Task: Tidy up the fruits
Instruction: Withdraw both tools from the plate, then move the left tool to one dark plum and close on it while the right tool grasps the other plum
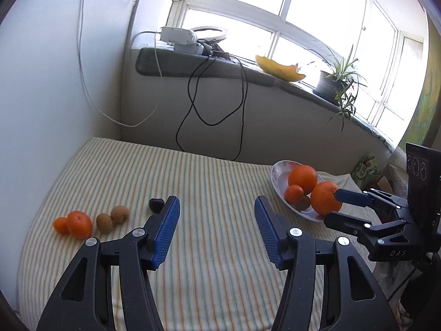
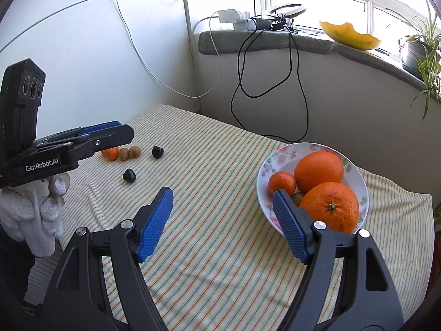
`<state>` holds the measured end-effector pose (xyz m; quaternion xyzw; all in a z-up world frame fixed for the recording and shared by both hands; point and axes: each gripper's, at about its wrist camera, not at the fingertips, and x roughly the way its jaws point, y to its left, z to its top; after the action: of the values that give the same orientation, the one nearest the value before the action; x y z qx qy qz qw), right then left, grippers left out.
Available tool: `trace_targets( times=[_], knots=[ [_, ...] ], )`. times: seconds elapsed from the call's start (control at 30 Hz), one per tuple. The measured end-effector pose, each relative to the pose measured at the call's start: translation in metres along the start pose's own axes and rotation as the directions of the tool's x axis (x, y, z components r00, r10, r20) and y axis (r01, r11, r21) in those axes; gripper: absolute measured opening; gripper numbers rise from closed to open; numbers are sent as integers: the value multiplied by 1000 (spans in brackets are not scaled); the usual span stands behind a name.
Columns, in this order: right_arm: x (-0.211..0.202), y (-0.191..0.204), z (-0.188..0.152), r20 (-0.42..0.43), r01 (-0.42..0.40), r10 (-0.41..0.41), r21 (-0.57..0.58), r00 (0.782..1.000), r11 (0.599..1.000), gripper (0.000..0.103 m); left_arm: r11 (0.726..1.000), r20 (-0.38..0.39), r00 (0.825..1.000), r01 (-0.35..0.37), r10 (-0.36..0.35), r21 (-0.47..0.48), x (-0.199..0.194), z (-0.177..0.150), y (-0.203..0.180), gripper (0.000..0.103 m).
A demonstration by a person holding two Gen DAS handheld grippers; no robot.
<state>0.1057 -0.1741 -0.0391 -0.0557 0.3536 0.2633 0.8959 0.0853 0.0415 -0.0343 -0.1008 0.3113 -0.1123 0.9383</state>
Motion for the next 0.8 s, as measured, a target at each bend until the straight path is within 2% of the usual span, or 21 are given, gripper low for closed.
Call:
trace_targets(
  times=[0.13, 0.33, 0.53, 0.7, 0.8],
  knots=[
    [8, 6, 4, -7, -29, 29, 1, 1000, 1000, 78, 999, -7, 999, -48, 48, -15, -11, -15, 23, 56],
    [28, 19, 10, -33, -85, 85, 3, 996, 996, 78, 995, -66, 994, -88, 86, -39, -8, -37, 49, 55],
    [54, 35, 20, -67, -151, 151, 0, 986, 989, 78, 995, -101, 991, -94, 90, -26, 6, -45, 54, 52],
    [75, 50, 32, -85, -171, 169, -20, 982, 985, 77, 996, -136, 987, -89, 86, -14, 22, -51, 55, 49],
    [90, 57, 38, -102, -182, 178, -30, 979, 983, 71, 996, -151, 985, -85, 82, -12, 29, -53, 57, 47]
  ],
)
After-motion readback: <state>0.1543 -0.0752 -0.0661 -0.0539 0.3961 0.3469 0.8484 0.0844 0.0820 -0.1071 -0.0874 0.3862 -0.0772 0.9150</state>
